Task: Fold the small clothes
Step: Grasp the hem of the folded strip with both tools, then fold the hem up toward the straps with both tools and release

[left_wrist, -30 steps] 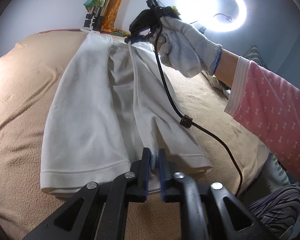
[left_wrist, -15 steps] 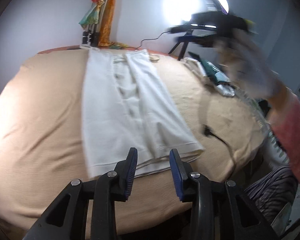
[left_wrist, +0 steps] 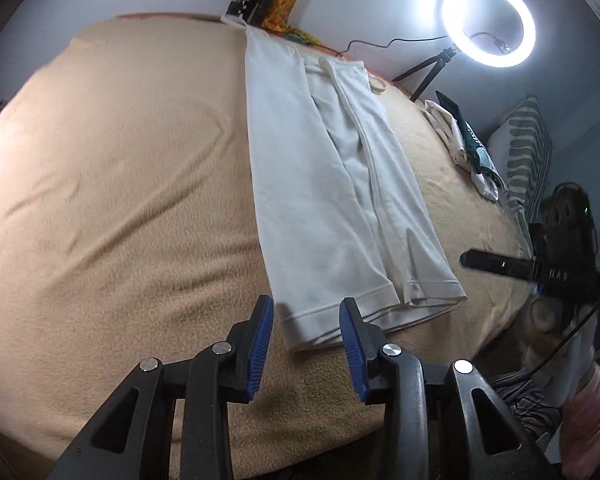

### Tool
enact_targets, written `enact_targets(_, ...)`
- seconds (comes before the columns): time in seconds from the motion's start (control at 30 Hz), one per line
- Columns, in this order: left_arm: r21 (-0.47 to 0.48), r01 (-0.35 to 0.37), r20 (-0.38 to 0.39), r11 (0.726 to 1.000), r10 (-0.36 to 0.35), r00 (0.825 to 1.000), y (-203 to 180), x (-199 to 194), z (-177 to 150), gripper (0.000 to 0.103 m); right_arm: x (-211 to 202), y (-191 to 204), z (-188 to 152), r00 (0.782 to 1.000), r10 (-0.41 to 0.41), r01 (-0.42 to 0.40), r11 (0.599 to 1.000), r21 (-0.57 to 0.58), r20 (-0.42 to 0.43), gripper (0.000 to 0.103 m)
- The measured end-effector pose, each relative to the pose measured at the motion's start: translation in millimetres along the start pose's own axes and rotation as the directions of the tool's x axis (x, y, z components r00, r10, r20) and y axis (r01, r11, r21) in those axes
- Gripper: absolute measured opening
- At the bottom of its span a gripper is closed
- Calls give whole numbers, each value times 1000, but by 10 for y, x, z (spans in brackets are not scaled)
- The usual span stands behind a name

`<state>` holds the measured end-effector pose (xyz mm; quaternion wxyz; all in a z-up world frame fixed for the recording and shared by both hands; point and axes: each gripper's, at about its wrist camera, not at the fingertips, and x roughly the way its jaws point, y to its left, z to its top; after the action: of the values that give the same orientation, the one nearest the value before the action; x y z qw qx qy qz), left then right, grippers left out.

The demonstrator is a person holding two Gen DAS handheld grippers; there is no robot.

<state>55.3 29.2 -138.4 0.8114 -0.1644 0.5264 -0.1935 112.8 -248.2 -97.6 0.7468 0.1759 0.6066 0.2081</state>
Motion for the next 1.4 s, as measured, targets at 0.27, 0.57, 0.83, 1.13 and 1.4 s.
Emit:
enact_targets(0.27, -74, 46, -26, 996, -48, 999, 93, 137, 18, 9, 183, -107, -204, 990, 137, -135, 988, 73, -21, 18)
enact_targets(0.57, -40, 78, 26, 996, -77, 997, -18, -110, 67, 2, 0, -68, -189, 976, 219, -218, 973, 71, -10, 7)
enact_targets(0.83, -53, 46, -38, 998, -48, 998, 93, 112, -23, 2, 229, -194, -257, 980, 183, -175, 980, 99, -75, 7)
enact_targets(1.13, -44, 93, 6, 995, -93, 996, -27, -55, 226, 2, 72, -207, -97, 962, 271, -266, 955, 130, -20, 7)
enact_targets(1.4, -54, 102, 43, 993, -100, 994, -39, -72, 664, 2, -49, -139, 241, 961, 275, -278, 954, 108, 42, 7)
